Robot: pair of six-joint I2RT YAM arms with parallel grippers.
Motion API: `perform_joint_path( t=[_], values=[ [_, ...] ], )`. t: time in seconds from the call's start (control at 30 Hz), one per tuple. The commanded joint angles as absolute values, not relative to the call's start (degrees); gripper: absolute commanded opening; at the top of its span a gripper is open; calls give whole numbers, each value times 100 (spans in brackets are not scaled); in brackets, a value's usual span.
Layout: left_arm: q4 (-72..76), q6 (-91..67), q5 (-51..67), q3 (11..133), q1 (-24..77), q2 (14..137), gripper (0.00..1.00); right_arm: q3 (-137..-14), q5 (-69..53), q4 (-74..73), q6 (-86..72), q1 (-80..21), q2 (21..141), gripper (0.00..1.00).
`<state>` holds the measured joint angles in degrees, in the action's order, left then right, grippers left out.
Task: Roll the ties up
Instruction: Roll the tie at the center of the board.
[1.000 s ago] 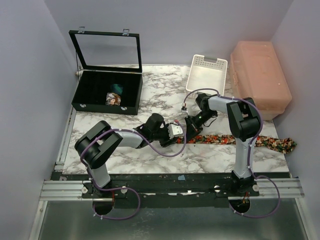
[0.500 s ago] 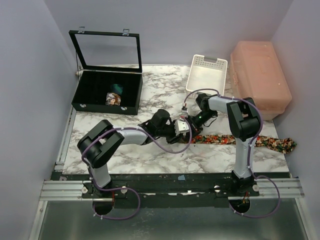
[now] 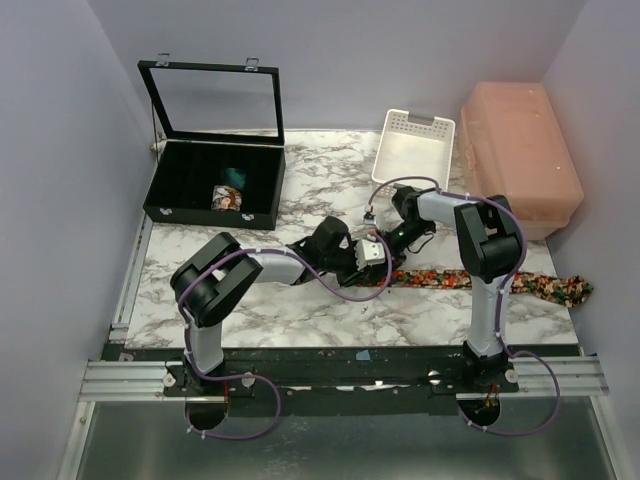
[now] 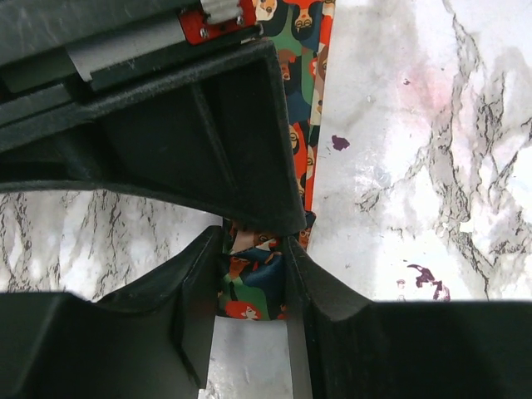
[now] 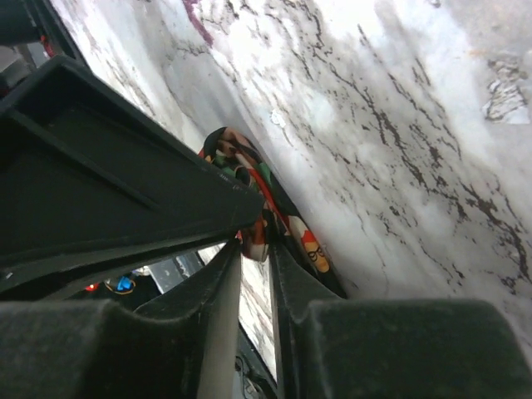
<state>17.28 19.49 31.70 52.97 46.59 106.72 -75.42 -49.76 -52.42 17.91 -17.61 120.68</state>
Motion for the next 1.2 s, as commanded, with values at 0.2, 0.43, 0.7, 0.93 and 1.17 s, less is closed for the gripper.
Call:
perform_joint_path(
  t=[0.2, 0.43, 0.7, 0.93, 1.17],
  values=[
    [1395, 1936, 3152, 5106, 4578, 10635, 31, -7774, -4974, -5417, 1888, -1503, 11874, 31],
    [1362, 1899, 3137, 5151, 4570, 10639, 31, -7848, -5363, -5491, 1811, -1512, 12134, 35],
    [1356, 1807, 3103, 5224, 4569, 10696, 31, -7803, -5298, -5427, 1839, -1609, 12374, 32],
    [1634, 1705, 3321, 4908, 4430, 10399, 52, -7917, -4571, -5359, 1888, -1600, 12279, 1],
    [2360, 1500, 3225, 4395, 4162, 9866, 74, -7689, -4138, -5203, 1927, -1599, 12357, 1]
  ],
)
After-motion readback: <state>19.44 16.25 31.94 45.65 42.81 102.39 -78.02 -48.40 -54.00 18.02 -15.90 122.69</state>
